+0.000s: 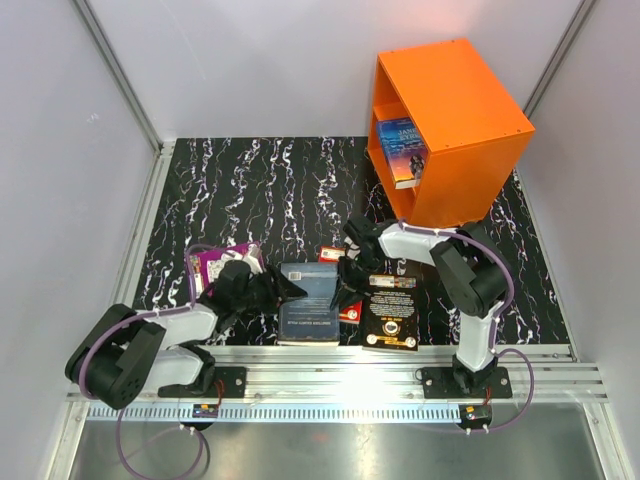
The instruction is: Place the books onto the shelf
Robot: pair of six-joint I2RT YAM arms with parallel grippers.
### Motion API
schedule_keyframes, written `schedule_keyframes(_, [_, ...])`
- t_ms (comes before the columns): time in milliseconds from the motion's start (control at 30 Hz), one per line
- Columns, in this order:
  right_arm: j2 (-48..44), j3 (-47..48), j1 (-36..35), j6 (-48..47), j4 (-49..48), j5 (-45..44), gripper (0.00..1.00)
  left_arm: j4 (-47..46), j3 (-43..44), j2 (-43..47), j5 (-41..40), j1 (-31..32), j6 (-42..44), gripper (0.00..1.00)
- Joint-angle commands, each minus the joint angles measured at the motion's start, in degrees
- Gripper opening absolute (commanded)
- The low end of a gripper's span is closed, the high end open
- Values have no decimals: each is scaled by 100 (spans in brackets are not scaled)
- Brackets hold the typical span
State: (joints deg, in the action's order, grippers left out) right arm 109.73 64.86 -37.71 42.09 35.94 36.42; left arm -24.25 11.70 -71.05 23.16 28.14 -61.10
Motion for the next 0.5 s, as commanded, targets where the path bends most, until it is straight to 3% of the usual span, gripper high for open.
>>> schedule_keyframes(0, [259, 132, -52, -60, -387, -689, 23, -71, -186, 99, 444, 86, -16, 58])
schedule_keyframes(100, [198, 1, -52, -60, -395, -672, 22, 25, -239, 301, 356, 86, -25, 43])
schedule_keyframes(133, [111, -52, -52, -60, -404, -672, 22, 26, -230, 345, 339, 95, -33, 27])
schedule_keyframes(233, [-118, -184, -52, -69, -334, -680, 19, 262, -151, 512, 207, 86, -33, 0])
schedule_keyframes(333, [-503, -176, -52, -139, 16, -785, 22, 640, 112, 767, 49, 86, 37, 0])
schedule_keyframes(400, [-820, -36, -43, -235, 368, -970, 35, 1333, 594, 986, -231, 60, 282, 0])
schedule_keyframes(433, [-1161, 52, -52, -305, 865, -1040, 67, 1527, 770, 1013, -285, -10, 370, 0])
schedule_keyframes(467, [-1347, 175, -52, -376, 1201, -1345, 81, 1711, 929, 1022, -277, -80, 519, 0])
